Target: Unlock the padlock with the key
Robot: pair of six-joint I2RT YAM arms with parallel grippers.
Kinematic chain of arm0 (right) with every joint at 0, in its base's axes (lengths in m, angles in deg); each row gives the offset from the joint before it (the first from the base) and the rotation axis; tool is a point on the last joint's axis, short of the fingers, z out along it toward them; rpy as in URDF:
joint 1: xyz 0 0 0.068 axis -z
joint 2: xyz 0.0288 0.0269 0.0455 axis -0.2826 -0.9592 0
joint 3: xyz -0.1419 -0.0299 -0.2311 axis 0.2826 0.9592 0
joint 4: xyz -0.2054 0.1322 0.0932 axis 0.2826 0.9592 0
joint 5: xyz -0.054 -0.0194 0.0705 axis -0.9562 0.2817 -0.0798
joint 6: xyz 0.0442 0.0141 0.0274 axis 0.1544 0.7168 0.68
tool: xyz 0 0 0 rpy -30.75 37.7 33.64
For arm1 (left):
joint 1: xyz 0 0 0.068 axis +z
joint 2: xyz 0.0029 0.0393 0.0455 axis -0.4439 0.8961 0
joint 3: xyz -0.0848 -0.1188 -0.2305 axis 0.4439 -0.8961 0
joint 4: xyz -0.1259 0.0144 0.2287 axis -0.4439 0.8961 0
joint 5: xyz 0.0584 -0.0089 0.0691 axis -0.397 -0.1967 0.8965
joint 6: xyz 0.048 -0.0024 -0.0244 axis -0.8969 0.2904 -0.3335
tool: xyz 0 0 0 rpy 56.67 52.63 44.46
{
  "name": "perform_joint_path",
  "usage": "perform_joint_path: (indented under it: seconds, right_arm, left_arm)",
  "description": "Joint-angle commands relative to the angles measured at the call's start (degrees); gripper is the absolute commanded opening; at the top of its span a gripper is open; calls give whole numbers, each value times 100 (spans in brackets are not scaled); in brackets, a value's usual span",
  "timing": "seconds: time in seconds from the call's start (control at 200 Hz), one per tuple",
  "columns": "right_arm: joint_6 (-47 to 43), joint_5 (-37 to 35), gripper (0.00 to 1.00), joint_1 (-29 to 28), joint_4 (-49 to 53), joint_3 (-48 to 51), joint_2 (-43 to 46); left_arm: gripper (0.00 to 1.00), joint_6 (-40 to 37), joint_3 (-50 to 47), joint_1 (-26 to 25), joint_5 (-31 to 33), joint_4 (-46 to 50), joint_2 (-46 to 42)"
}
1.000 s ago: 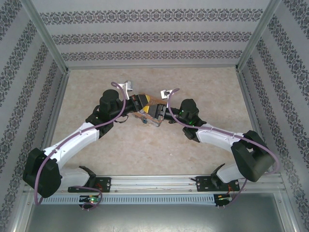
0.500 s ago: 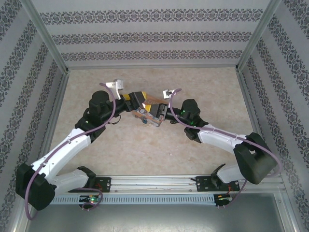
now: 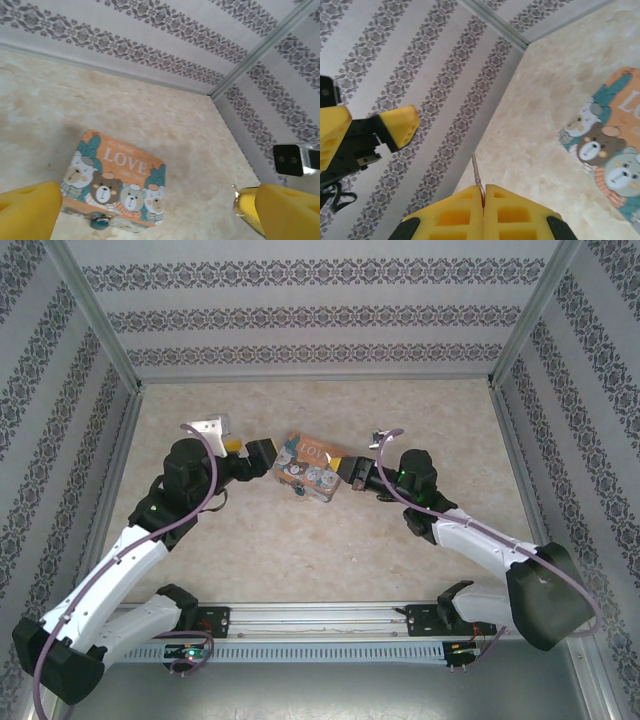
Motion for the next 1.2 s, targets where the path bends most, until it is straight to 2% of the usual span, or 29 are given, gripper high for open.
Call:
perform_joint_path:
  seconds: [0.0, 0.26, 0.58, 1.194]
  right_arm:
    - [-190, -57, 0, 153, 374, 79, 193]
    - [-195, 125, 0, 384, 665, -45, 104]
    - [-75, 257, 0, 404, 644, -489, -554]
    - [202, 617, 0, 421, 157, -1288, -2037]
  left_arm:
    - [99, -307, -274, 55, 432, 471, -234]
    - [99, -82, -1092, 59, 615, 449, -589]
    - [99, 220, -1890, 55, 547, 259, -869]
    - [98, 444, -2313, 56, 233, -133, -763]
